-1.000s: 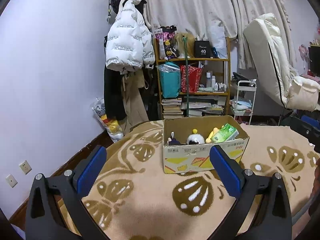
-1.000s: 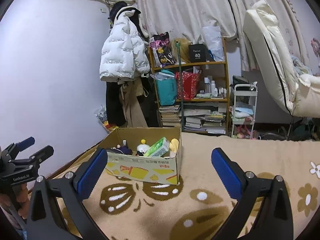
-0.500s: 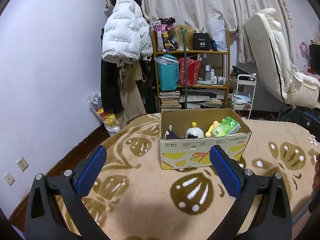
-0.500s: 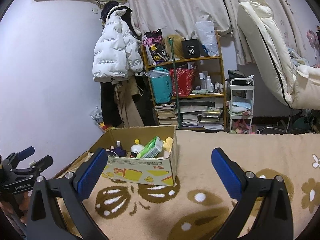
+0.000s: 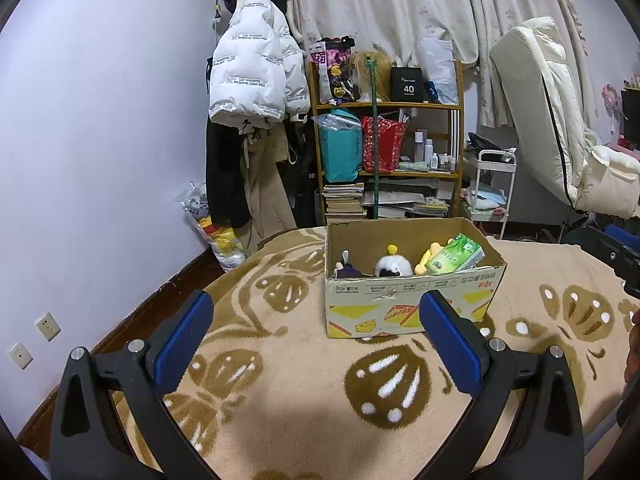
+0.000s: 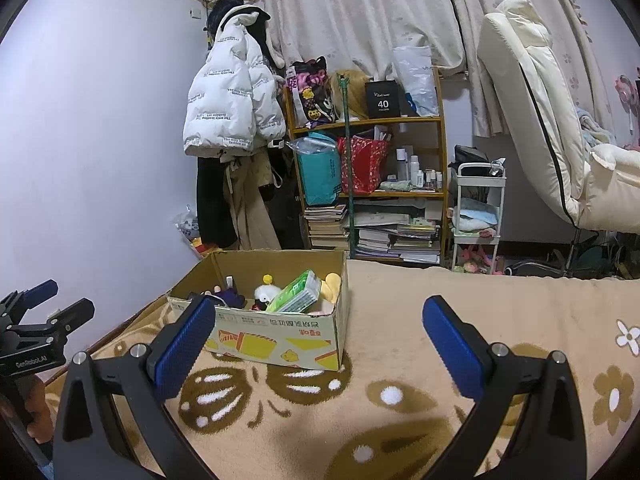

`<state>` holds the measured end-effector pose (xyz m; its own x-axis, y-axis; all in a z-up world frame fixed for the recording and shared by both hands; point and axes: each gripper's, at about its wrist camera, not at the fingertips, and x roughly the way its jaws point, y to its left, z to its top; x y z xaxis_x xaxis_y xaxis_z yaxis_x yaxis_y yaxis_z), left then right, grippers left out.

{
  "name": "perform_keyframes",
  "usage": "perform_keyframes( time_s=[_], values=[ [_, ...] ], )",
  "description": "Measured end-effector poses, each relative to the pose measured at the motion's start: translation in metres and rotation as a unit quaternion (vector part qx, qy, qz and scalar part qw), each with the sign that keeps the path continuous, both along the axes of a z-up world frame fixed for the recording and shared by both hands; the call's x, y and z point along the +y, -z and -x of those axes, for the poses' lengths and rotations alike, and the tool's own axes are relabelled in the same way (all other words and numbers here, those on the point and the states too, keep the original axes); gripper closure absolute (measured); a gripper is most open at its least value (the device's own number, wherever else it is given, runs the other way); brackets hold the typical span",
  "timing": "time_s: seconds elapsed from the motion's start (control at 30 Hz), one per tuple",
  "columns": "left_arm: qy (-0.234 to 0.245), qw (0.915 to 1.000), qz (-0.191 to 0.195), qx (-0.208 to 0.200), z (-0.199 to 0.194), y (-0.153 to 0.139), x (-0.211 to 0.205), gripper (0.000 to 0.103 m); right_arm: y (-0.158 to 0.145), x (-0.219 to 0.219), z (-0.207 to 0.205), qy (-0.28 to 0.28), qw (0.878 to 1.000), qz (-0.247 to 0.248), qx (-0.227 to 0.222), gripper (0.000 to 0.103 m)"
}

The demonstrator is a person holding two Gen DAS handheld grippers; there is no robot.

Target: Organize soft objects

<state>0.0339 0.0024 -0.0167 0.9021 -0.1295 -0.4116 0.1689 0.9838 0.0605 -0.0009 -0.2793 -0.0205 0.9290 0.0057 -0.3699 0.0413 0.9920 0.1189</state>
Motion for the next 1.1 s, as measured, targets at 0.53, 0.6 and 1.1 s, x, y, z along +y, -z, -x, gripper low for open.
perform_keyframes(
  time_s=[0.53,0.6,1.1],
  values=[
    [-0.001,1.0,0.004,0.005,0.005,0.0,-0.001,0.001,-0.001,0.0,0.0,0.001,1.0,0.002,-0.001,0.0],
    [-0.002,1.0,0.002,0.006,0.005,0.001,-0.002,0.001,0.0,-0.003,0.002,0.001,1.0,-0.002,-0.001,0.0],
    [0.001,0.9999,-0.01,0.01,0.005,0.004,-0.009,0.001,0.002,-0.011,0.003,-0.003,1.0,0.003,0.001,0.0]
  ],
)
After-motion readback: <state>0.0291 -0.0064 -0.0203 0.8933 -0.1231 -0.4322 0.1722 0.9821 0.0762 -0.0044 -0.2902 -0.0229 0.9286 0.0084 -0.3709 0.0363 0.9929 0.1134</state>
